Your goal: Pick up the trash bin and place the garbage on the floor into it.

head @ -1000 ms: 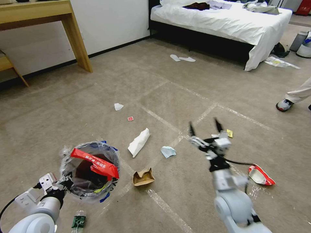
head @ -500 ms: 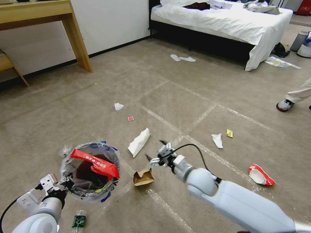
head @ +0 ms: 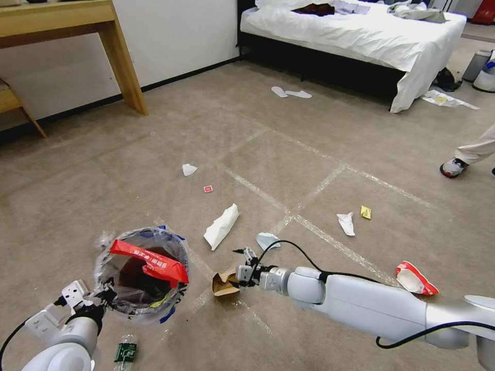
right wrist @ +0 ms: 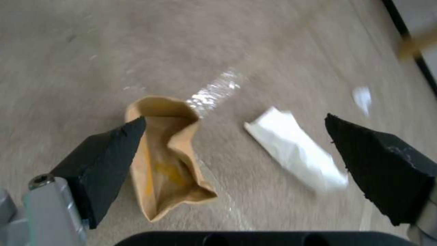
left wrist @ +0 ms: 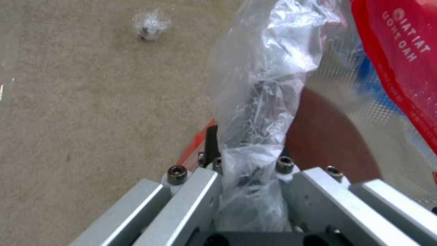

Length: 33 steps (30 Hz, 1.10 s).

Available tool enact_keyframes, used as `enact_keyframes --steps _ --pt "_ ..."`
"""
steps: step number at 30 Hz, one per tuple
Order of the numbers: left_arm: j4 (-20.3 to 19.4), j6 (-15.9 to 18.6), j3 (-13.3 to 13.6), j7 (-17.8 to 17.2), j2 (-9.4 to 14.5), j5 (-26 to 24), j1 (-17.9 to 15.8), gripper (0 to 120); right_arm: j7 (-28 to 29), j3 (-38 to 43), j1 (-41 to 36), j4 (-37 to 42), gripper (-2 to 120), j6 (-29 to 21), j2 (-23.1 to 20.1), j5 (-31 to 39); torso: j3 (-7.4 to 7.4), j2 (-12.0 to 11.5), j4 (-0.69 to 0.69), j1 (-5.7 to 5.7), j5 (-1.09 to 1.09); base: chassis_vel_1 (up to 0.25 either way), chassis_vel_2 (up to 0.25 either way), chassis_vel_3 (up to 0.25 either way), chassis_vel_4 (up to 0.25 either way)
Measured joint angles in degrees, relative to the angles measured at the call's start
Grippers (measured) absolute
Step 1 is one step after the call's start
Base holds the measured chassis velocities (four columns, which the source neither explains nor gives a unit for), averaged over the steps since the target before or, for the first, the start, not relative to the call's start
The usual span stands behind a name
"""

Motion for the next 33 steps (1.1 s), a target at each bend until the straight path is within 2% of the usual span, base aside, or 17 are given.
enact_keyframes --steps 1,3,8,10,15,29,33 --pt "0.0 0.0 0.0 0.0 0.0 0.0 0.0 1 0.0 0.0 0.0 0.0 100 0.0 0.0 0.0 0.0 0.0 0.0 0.0 0.0 0.0 0.0 0.0 0.0" --pt "0.03 -0.06 -0.02 0.02 -0.19 0.1 0.02 1 -5.54 1.11 -0.57 -2.32 100 4.5 1.81 -8.34 0.0 0.0 0.01 0.0 0.02 0.0 0.0 0.0 0.0" --pt "0.46 -0.36 -0.18 0.11 -0.38 0.18 0.03 1 -6.31 0.28 -0.57 -5.41 100 5.45 4.33 -10.42 0.0 0.0 0.0 0.0 0.0 0.0 0.0 0.0 0.0" --pt "0.59 -0.56 -0.31 0.22 -0.51 0.24 0.12 1 -6.38 -0.34 -0.43 -9.13 100 6.09 6.89 -11.36 0.0 0.0 0.01 0.0 0.0 0.0 0.0 0.0 0.0" --pt "0.69 -0.65 -0.39 0.25 -0.58 0.31 0.13 1 -6.39 -0.01 -0.51 -14.59 100 7.98 9.71 -13.89 0.0 0.0 0.02 0.0 0.0 0.0 0.0 0.0 0.0" --pt "0.69 -0.83 -0.39 0.25 -0.95 0.53 0.09 1 -6.63 -0.12 -2.29 -16.39 100 6.54 8.4 -14.47 0.0 0.0 -0.01 0.0 0.0 0.0 0.0 0.0 0.0" --pt "0.69 -0.91 -0.45 0.27 -1.02 0.52 0.15 1 -6.55 -0.76 -2.44 -17.98 100 6.4 10.12 -13.99 0.0 0.0 0.0 0.0 0.01 0.0 0.0 0.0 0.0"
